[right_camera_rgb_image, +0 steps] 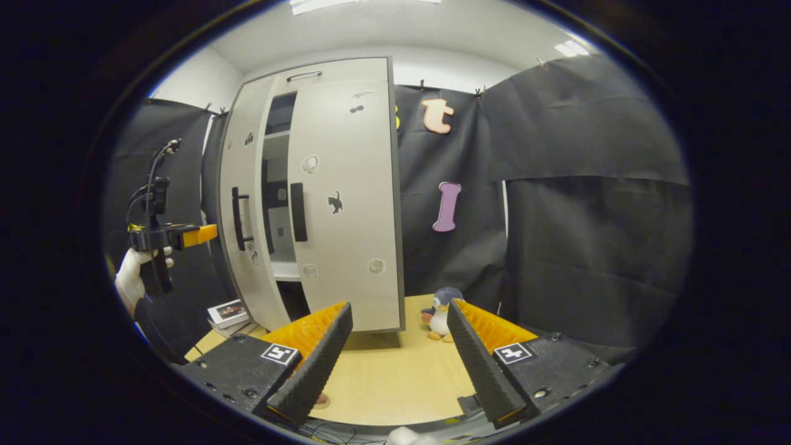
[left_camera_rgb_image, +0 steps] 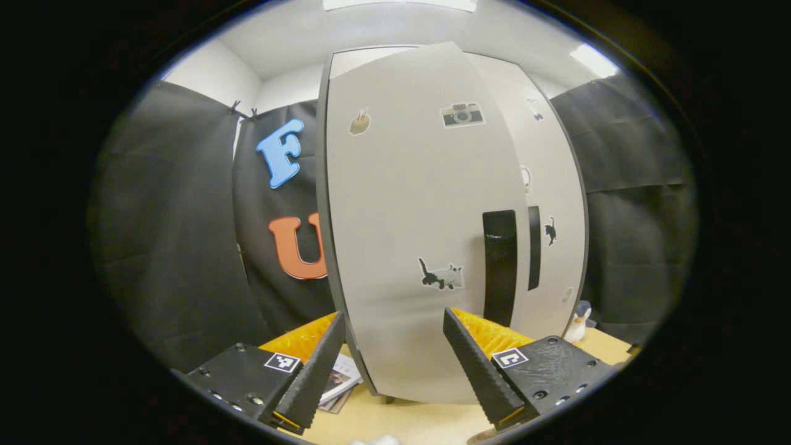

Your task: Grasp the bottle in the cabinet with the left hand and place it on the coaster, then close the right door with the right hand and the left door with the left hand.

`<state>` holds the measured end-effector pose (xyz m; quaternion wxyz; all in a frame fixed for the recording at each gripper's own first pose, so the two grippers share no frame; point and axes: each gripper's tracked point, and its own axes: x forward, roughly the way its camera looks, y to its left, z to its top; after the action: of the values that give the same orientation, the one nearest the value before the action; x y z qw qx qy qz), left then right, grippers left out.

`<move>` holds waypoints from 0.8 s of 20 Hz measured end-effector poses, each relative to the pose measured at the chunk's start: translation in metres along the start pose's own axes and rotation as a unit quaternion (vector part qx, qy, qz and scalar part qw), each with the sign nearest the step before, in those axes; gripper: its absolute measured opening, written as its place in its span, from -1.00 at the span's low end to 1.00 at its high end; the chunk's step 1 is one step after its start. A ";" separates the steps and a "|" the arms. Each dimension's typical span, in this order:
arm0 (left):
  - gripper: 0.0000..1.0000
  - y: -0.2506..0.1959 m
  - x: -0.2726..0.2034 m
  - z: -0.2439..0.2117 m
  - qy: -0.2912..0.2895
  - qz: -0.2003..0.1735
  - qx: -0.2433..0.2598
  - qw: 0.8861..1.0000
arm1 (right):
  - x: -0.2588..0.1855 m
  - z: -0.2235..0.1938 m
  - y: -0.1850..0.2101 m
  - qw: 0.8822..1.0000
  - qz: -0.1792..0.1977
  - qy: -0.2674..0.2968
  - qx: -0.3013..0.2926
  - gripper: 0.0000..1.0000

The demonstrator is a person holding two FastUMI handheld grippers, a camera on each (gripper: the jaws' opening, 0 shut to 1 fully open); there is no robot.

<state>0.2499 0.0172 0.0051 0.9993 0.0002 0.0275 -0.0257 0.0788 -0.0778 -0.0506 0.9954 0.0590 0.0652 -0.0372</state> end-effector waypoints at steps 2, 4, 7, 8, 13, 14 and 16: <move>0.94 -0.008 -0.012 0.002 -0.004 -0.006 -0.009 1.000 | 0.002 0.001 -0.001 1.000 -0.003 -0.001 -0.001 1.00; 0.94 -0.014 -0.028 0.004 -0.008 -0.011 -0.010 1.000 | 0.003 0.002 0.000 1.000 -0.003 -0.001 -0.001 1.00; 0.94 -0.020 -0.053 0.013 -0.016 -0.015 -0.012 1.000 | 0.007 0.005 0.004 1.000 -0.001 -0.005 -0.005 1.00; 0.94 -0.021 -0.062 0.014 -0.019 -0.014 -0.011 1.000 | 0.008 0.007 0.005 1.000 -0.001 -0.007 -0.006 1.00; 0.94 -0.016 -0.097 0.018 -0.024 -0.005 -0.014 1.000 | 0.015 0.015 0.019 1.000 0.012 -0.016 -0.010 1.00; 0.94 -0.015 -0.105 0.017 -0.026 -0.002 -0.014 1.000 | 0.016 0.016 0.021 1.000 0.014 -0.018 -0.011 1.00; 0.94 -0.009 -0.117 0.009 -0.022 0.009 -0.007 1.000 | 0.018 0.016 0.029 1.000 0.020 -0.019 -0.015 1.00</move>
<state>0.1335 0.0140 0.0203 0.9998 -0.0068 0.0054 -0.0161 0.1012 -0.0527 -0.0341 0.9978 0.0450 0.0456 -0.0175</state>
